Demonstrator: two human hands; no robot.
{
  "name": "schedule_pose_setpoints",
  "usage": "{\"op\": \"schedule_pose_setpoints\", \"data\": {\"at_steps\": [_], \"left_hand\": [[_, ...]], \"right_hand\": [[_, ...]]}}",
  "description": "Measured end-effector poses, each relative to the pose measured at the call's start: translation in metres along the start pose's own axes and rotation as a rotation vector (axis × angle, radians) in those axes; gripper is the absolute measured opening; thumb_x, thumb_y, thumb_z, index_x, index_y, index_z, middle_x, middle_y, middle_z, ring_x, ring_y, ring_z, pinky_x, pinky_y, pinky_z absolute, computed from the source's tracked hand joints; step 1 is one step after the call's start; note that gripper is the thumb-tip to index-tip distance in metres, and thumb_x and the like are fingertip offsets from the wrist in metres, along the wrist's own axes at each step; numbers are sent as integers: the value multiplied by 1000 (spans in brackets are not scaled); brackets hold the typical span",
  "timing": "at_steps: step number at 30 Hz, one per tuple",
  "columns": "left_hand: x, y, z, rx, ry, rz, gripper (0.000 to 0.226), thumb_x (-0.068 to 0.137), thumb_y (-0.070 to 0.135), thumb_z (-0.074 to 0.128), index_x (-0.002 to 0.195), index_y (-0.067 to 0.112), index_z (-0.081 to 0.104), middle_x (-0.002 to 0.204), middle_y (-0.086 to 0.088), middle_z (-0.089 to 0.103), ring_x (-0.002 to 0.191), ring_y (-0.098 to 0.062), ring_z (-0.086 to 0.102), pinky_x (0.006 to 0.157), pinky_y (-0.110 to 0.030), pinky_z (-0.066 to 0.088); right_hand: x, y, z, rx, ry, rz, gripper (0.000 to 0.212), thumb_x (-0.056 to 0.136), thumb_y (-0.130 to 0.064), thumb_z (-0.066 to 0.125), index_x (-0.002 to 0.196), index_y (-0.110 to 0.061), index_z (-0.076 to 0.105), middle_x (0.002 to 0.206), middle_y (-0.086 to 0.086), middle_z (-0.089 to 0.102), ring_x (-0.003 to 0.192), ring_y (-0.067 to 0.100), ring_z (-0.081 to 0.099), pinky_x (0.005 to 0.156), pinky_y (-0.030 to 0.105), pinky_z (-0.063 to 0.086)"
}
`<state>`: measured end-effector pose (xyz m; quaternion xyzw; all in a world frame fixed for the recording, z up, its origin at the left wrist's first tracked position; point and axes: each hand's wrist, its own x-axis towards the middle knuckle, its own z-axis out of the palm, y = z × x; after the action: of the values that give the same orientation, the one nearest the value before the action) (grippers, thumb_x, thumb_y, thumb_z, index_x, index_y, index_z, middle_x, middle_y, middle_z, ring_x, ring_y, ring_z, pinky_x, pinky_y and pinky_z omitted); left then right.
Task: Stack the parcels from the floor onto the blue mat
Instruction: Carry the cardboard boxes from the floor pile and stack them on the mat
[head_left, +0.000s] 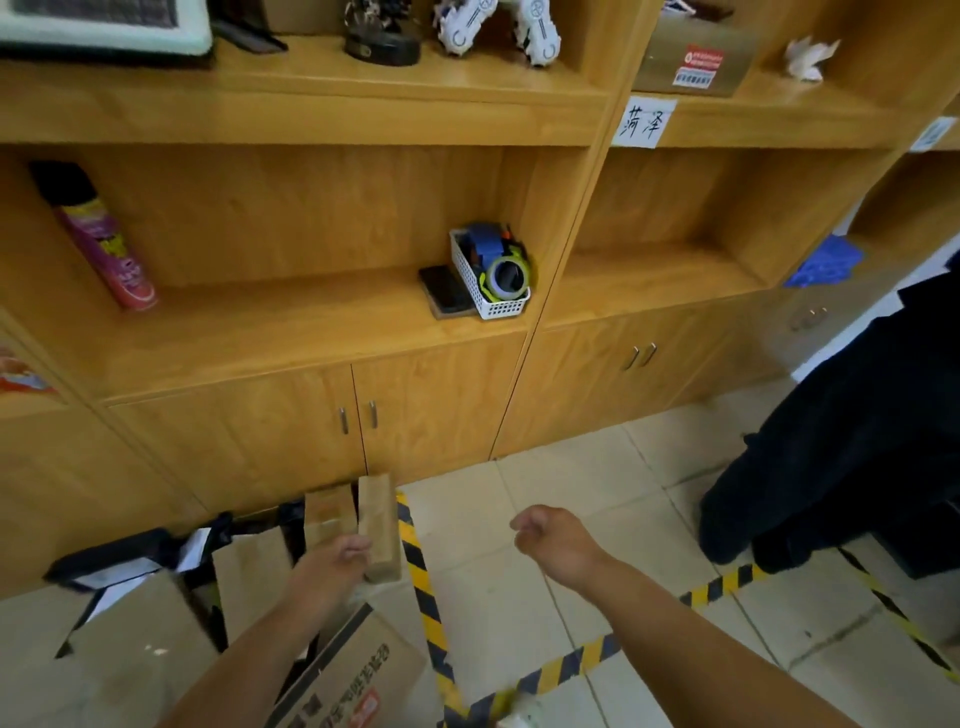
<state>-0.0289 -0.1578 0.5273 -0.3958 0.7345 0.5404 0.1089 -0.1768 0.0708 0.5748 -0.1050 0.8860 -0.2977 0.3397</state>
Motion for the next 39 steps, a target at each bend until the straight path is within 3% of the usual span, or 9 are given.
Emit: {"op": "schedule_pose_setpoints", "data": {"at_steps": [5, 9, 11, 15, 19, 23, 29, 36, 39], "left_hand": [[37, 11, 17, -154, 47, -67, 28, 89, 13, 56, 116, 6, 62, 112, -12, 61, 101, -23, 57, 84, -32, 44], [69, 25, 30, -190, 104, -116, 16, 93, 9, 50, 100, 15, 63, 106, -11, 63, 92, -18, 58, 72, -28, 45], [88, 29, 37, -181, 145, -145, 17, 94, 11, 49, 96, 21, 62, 109, -12, 65, 91, -18, 60, 75, -29, 48], [121, 35, 52, -139, 221, -218, 31, 93, 8, 52, 124, 8, 58, 124, -9, 59, 116, -26, 56, 85, -23, 42], [154, 22, 63, -110, 267, -272, 30, 94, 13, 49, 121, 18, 59, 115, -6, 63, 101, -20, 60, 82, -26, 47], [194, -11, 76, -43, 318, -349, 22, 94, 16, 46, 110, 25, 59, 104, 0, 65, 85, -11, 59, 76, -23, 47], [265, -81, 98, -6, 346, -440, 22, 94, 20, 50, 114, 25, 56, 104, 4, 64, 83, -5, 58, 74, -19, 48], [369, -165, 131, 68, 331, -515, 42, 87, 28, 58, 128, 24, 49, 123, 1, 57, 110, -16, 56, 90, -33, 52], [407, -193, 147, 171, 291, -527, 62, 84, 38, 64, 138, 23, 38, 132, 0, 49, 123, -18, 45, 101, -36, 44]], "right_hand": [[66, -17, -19, -77, -103, -39, 28, 90, -14, 51, 115, -16, 63, 106, -1, 57, 95, 13, 56, 76, 19, 41], [128, -30, -36, -125, -186, -98, 28, 88, -14, 54, 114, -15, 63, 101, -2, 57, 93, 12, 55, 77, 19, 40], [161, -36, -41, -151, -230, -131, 27, 89, -14, 54, 114, -14, 64, 102, -2, 58, 95, 11, 55, 79, 18, 39], [222, -45, -41, -206, -301, -165, 27, 90, -13, 52, 116, -14, 62, 107, -3, 57, 101, 11, 55, 80, 18, 38], [276, -45, -24, -250, -334, -182, 31, 92, -13, 51, 122, -14, 57, 116, 1, 58, 99, 11, 53, 81, 19, 37], [328, -33, 13, -288, -382, -152, 35, 92, -11, 51, 126, -14, 54, 119, 2, 58, 97, 10, 53, 80, 18, 36], [400, -5, 94, -373, -487, -119, 35, 93, -16, 48, 129, -17, 51, 125, 0, 57, 98, 11, 52, 79, 21, 38], [473, 43, 194, -340, -521, -99, 34, 94, -14, 47, 127, -17, 52, 125, 1, 56, 101, 12, 51, 81, 22, 40], [497, 64, 226, -278, -543, -75, 33, 94, -11, 47, 126, -15, 52, 115, 0, 54, 102, 13, 51, 80, 22, 38]]}}
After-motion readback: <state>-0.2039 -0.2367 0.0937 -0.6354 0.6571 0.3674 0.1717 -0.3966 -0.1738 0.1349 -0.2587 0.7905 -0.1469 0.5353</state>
